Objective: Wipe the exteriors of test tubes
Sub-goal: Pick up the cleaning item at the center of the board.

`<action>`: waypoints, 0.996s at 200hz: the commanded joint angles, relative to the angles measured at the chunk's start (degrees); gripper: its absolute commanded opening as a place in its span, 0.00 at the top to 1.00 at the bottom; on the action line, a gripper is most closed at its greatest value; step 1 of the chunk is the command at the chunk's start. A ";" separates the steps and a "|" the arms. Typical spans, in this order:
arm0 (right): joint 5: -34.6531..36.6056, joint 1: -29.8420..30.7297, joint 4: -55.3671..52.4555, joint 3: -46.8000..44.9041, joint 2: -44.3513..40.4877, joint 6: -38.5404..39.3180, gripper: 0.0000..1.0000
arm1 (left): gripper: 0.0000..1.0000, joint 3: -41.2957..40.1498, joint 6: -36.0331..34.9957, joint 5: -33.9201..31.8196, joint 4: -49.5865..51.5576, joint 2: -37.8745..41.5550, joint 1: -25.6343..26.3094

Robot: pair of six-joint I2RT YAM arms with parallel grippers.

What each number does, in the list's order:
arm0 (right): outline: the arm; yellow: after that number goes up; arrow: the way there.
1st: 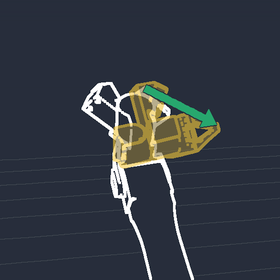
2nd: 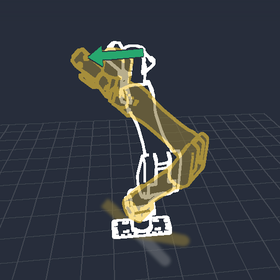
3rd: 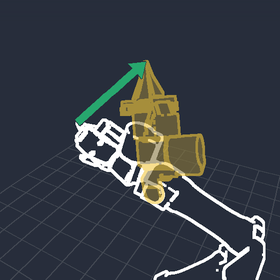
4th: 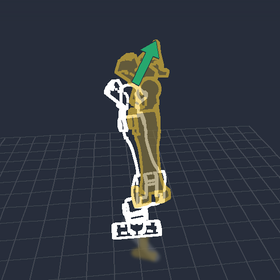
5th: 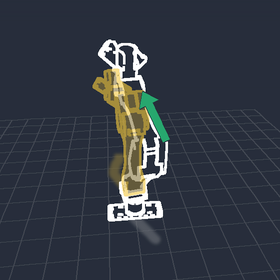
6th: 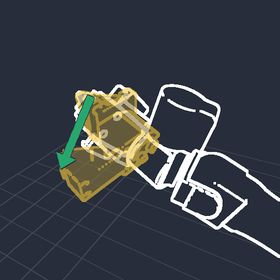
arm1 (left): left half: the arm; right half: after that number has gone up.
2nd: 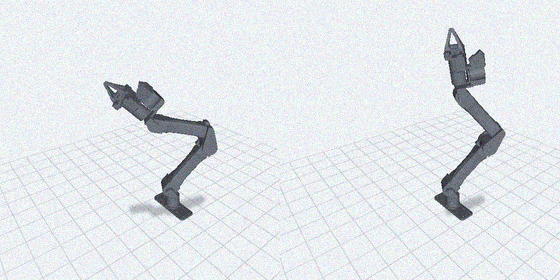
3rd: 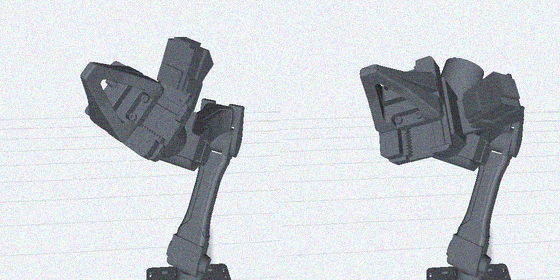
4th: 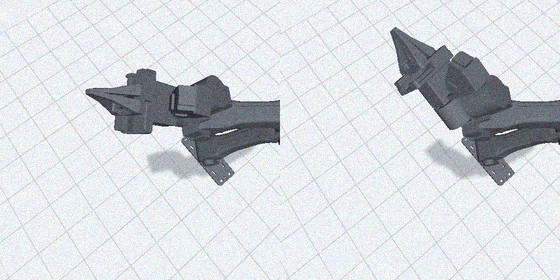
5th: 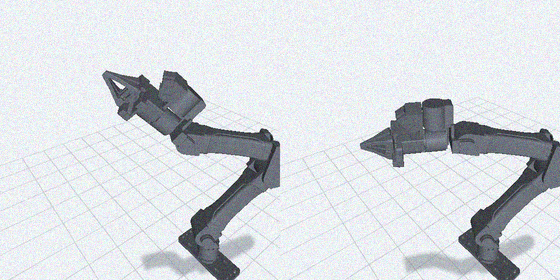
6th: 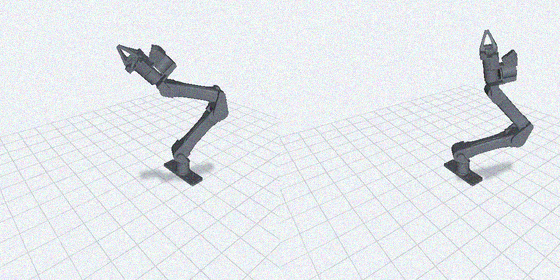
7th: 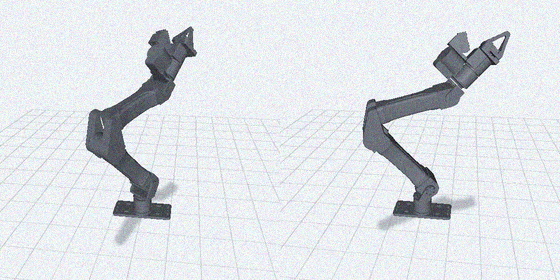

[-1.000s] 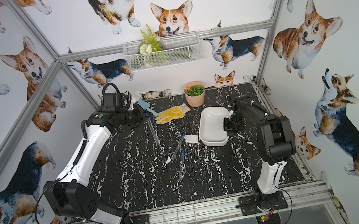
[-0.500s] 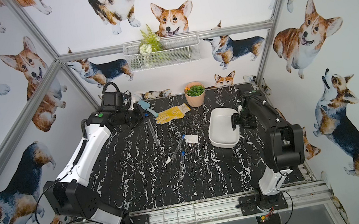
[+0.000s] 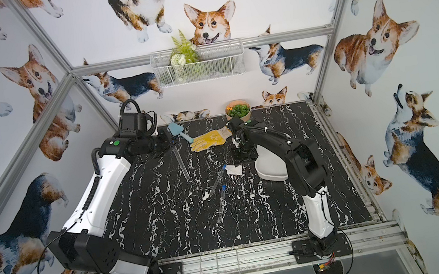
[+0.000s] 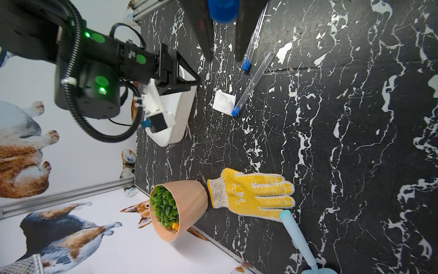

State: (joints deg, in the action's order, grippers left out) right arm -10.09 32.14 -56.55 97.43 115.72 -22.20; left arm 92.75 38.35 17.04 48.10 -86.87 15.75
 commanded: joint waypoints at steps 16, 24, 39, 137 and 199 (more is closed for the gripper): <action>-0.70 0.42 9.18 0.32 4.04 -6.55 0.54 | 0.86 1.05 -1.23 -9.44 3.95 1.76 2.83; -0.27 0.58 9.92 0.76 5.09 -6.80 0.55 | 0.86 1.41 -1.55 -11.45 4.62 1.94 4.00; 0.86 1.12 10.70 1.76 6.65 -7.07 0.55 | 0.86 2.22 -2.27 -16.34 6.25 1.84 6.74; 13.71 4.40 14.55 -3.48 11.15 -11.07 0.60 | 0.86 2.57 -0.81 -23.18 9.56 1.62 13.25; 13.87 5.14 17.72 -10.15 6.78 -9.51 0.95 | 0.86 0.72 0.06 -24.07 9.96 2.59 14.30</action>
State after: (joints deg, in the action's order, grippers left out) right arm 4.05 37.15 -39.27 90.87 123.55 -31.83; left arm 94.15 37.50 -5.91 56.90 -84.49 29.69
